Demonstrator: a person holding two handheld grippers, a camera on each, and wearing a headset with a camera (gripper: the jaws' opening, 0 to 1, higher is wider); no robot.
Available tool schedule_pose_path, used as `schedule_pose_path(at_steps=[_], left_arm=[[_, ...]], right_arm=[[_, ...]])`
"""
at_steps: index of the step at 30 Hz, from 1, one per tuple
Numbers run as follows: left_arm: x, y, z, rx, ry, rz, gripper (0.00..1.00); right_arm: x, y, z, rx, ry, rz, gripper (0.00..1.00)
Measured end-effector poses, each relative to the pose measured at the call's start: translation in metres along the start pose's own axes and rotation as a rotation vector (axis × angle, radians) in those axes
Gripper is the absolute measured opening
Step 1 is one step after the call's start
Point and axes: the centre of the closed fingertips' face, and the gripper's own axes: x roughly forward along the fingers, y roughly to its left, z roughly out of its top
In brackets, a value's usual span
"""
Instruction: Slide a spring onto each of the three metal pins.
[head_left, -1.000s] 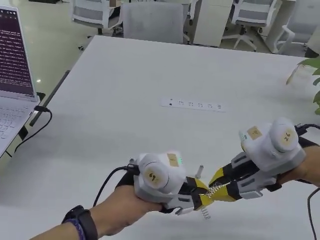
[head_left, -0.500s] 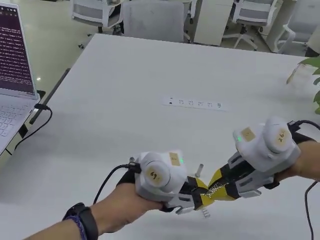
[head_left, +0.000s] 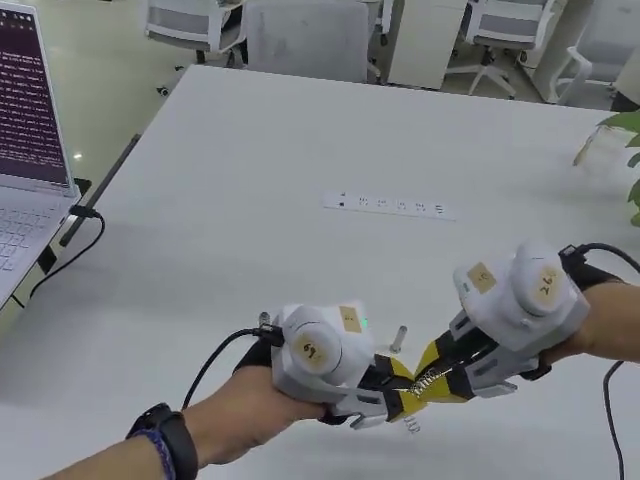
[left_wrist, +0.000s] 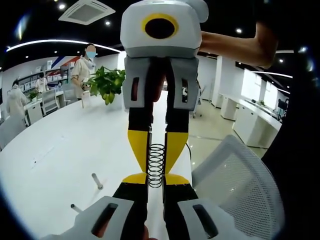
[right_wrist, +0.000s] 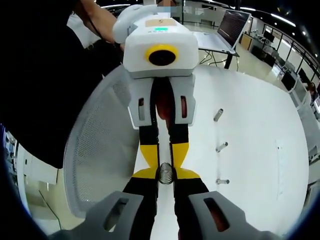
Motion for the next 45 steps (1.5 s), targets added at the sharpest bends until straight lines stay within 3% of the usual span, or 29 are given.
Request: schedule_pose_path(at_steps=[10, 22, 32, 45], left_arm=[[-0.002, 0.0, -0.002, -0.025, -0.003, 0.006, 0.09], [-0.015, 0.005, -0.017, -0.063, 0.017, 0.044, 0.2], [-0.036, 0.018, -0.036, -0.12, 0.034, 0.113, 0.29], [-0.072, 0.045, -0.057, -0.19, 0.037, 0.237, 0.41]], right_arm=[[0.003, -0.001, -0.002, 0.01, -0.003, -0.006, 0.08], [0.005, -0.01, -0.009, 0.039, 0.001, -0.041, 0.08], [0.008, -0.021, -0.02, 0.08, 0.01, -0.077, 0.08], [0.013, -0.036, -0.028, 0.125, 0.011, -0.106, 0.08]])
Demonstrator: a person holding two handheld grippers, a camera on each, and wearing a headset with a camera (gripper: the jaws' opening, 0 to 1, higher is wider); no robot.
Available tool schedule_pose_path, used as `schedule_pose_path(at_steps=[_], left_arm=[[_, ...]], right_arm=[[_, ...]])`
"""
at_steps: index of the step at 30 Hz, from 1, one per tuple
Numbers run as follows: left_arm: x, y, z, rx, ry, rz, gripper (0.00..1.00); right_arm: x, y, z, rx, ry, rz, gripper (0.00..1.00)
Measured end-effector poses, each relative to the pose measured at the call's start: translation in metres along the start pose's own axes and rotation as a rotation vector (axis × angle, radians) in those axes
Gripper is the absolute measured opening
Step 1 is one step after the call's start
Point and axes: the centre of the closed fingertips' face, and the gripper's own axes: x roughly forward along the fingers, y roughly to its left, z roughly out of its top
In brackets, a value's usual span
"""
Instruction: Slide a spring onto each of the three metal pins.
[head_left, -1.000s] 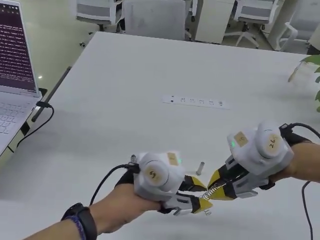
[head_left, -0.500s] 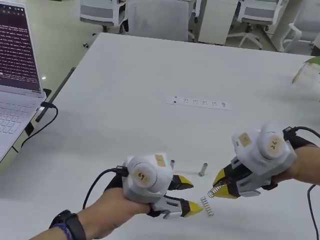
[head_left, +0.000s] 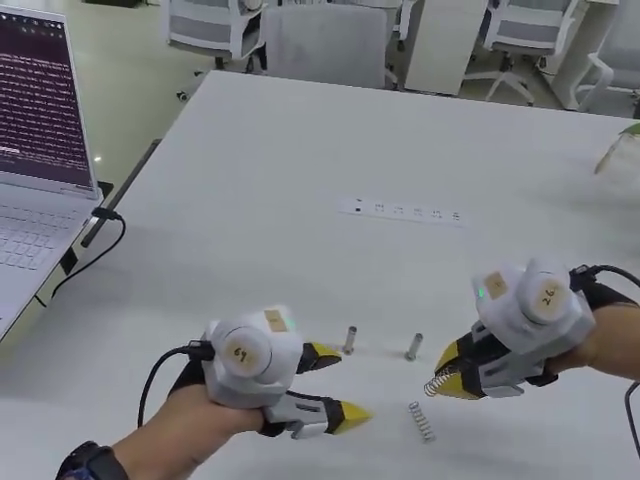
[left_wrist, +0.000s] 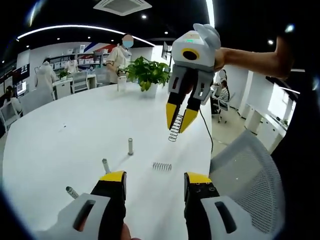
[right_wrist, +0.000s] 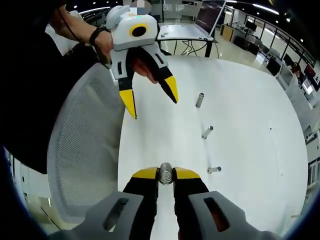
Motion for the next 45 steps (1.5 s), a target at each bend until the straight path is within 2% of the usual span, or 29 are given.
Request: schedule_pose_path(at_steps=[12, 26, 32, 45], left_arm=[[-0.029, 0.03, -0.019, -0.06, 0.012, 0.104, 0.54], [-0.056, 0.052, -0.03, -0.107, 0.01, 0.183, 0.67], [-0.065, 0.058, -0.034, -0.118, 0.009, 0.202, 0.72], [-0.081, 0.061, -0.043, -0.141, 0.006, 0.231, 0.8]], right_arm=[[0.008, -0.019, 0.0, 0.031, 0.004, -0.026, 0.08], [0.02, -0.04, 0.006, 0.068, 0.007, -0.046, 0.08], [0.024, -0.05, 0.01, 0.07, 0.011, -0.053, 0.08], [0.037, -0.065, 0.018, 0.073, 0.022, -0.051, 0.08]])
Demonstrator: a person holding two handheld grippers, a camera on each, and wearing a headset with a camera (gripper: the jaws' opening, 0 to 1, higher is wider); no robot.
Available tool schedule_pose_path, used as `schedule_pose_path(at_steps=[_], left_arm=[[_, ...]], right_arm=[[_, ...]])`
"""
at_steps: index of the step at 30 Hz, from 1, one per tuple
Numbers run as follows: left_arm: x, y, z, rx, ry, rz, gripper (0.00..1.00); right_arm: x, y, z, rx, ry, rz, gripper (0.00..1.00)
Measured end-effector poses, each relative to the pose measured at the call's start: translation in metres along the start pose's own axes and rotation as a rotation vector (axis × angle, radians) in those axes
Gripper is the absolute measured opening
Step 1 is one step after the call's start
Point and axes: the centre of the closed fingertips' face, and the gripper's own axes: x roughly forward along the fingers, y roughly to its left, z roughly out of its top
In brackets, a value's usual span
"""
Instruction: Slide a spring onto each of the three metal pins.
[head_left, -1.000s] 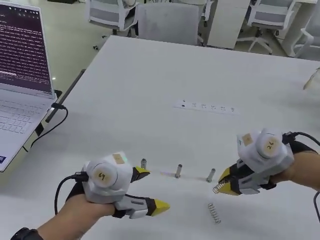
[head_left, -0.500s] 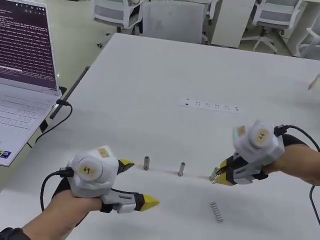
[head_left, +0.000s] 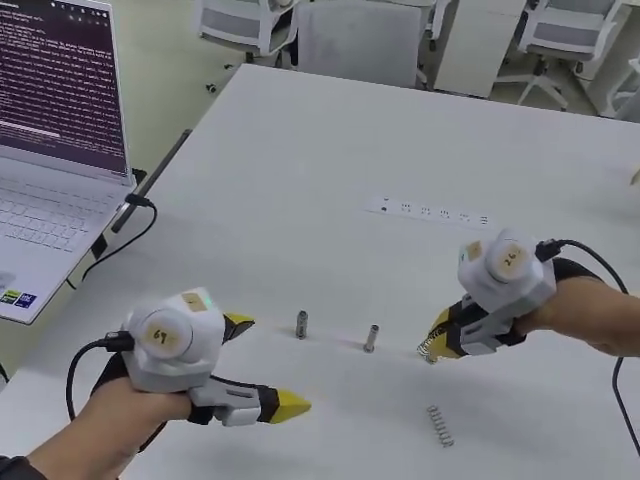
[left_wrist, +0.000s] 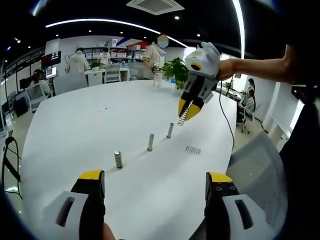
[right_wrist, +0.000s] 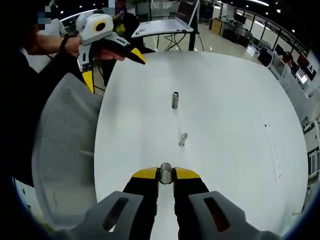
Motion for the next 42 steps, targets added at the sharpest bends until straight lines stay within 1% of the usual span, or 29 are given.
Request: schedule_pose_path(at_steps=[9, 25, 30, 42], left_arm=[[-0.006, 0.004, -0.002, -0.011, -0.003, 0.011, 0.83], [-0.017, 0.01, -0.006, -0.032, -0.012, 0.036, 0.81], [-0.019, 0.011, -0.007, -0.037, -0.013, 0.039, 0.81], [-0.021, 0.011, -0.007, -0.044, -0.016, 0.043, 0.8]], right_arm=[[0.009, -0.01, 0.012, -0.01, 0.003, 0.006, 0.08], [0.027, -0.026, 0.03, -0.037, 0.022, 0.018, 0.08], [0.032, -0.028, 0.034, -0.054, 0.037, 0.021, 0.08], [0.04, -0.033, 0.041, -0.083, 0.05, 0.028, 0.08]])
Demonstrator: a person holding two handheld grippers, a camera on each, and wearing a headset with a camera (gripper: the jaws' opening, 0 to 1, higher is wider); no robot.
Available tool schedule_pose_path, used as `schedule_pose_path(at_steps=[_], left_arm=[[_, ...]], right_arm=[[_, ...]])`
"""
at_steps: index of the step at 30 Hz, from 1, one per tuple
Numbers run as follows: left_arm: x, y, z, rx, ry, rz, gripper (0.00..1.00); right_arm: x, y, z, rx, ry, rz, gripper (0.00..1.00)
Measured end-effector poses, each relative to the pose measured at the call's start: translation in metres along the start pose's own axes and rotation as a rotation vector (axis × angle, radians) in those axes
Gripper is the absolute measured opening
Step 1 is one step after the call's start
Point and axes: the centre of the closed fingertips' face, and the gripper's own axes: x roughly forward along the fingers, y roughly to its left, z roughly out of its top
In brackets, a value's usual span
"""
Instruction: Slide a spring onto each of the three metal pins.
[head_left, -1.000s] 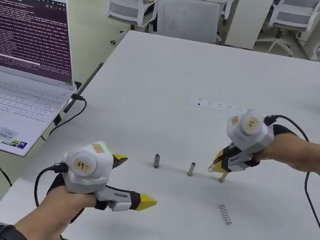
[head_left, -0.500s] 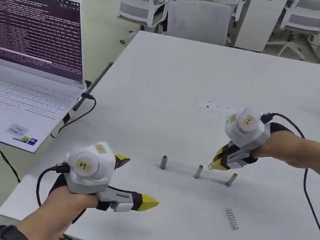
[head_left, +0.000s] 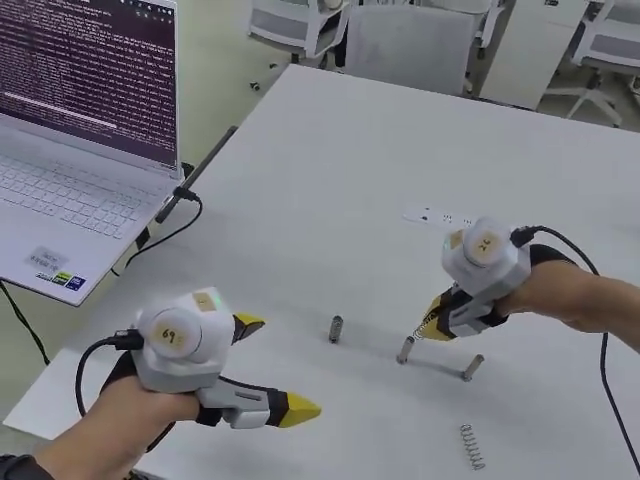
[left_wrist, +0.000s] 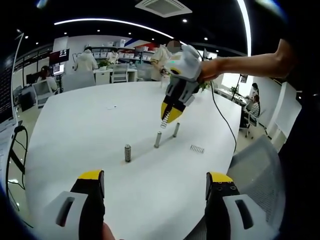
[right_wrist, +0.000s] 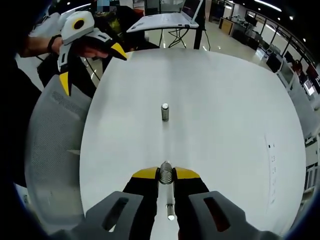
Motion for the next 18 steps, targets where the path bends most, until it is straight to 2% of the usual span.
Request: schedule_pose_path(at_steps=[10, 18], left_arm=[[-0.002, 0.001, 0.002, -0.005, -0.002, 0.003, 0.8], [-0.004, 0.003, -0.002, -0.013, 0.002, 0.008, 0.79]], right_arm=[[0.008, -0.001, 0.002, -0.027, 0.022, 0.012, 0.08], [0.013, -0.001, 0.002, -0.039, 0.036, 0.021, 0.09]])
